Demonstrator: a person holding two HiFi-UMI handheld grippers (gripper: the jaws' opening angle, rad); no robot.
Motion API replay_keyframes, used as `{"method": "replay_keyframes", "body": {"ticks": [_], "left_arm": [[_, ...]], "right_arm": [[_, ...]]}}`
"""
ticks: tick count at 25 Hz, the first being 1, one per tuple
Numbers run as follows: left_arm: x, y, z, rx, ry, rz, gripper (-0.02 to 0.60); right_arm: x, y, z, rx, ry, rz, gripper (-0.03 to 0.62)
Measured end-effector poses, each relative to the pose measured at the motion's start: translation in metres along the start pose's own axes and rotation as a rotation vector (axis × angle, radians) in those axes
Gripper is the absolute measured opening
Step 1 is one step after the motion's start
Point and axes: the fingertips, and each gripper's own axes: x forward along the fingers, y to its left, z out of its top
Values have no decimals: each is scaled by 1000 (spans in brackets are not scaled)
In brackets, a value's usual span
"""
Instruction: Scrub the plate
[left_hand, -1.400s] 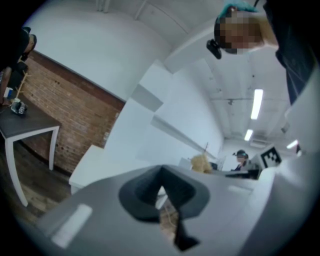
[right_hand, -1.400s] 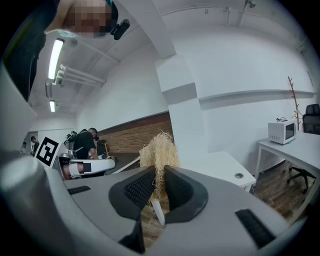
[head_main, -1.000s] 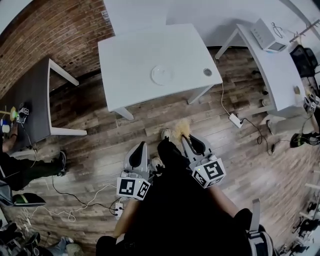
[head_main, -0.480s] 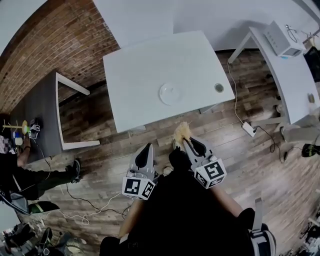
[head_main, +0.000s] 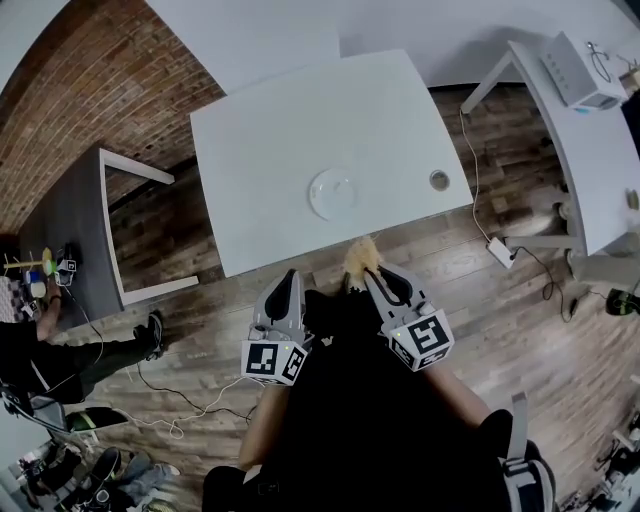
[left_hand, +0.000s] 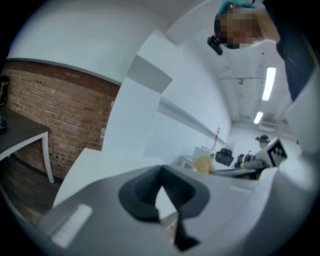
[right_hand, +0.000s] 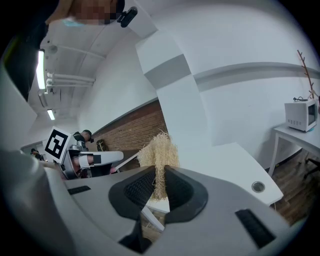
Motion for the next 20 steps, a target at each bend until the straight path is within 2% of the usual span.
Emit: {"method": "replay_keyframes", "body": {"ticks": [9,13,20], "left_arm": [[38,29,-39,-26,155,-3,5],[63,46,-69,-111,271,-43,15],[97,85,-103,-191,355,-39,20]], "right_arm": [[27,-15,-8,7,50,-19,44],[46,-21,-11,5,76,-41,44],[92,-39,-36,35,148,-78,44]]}}
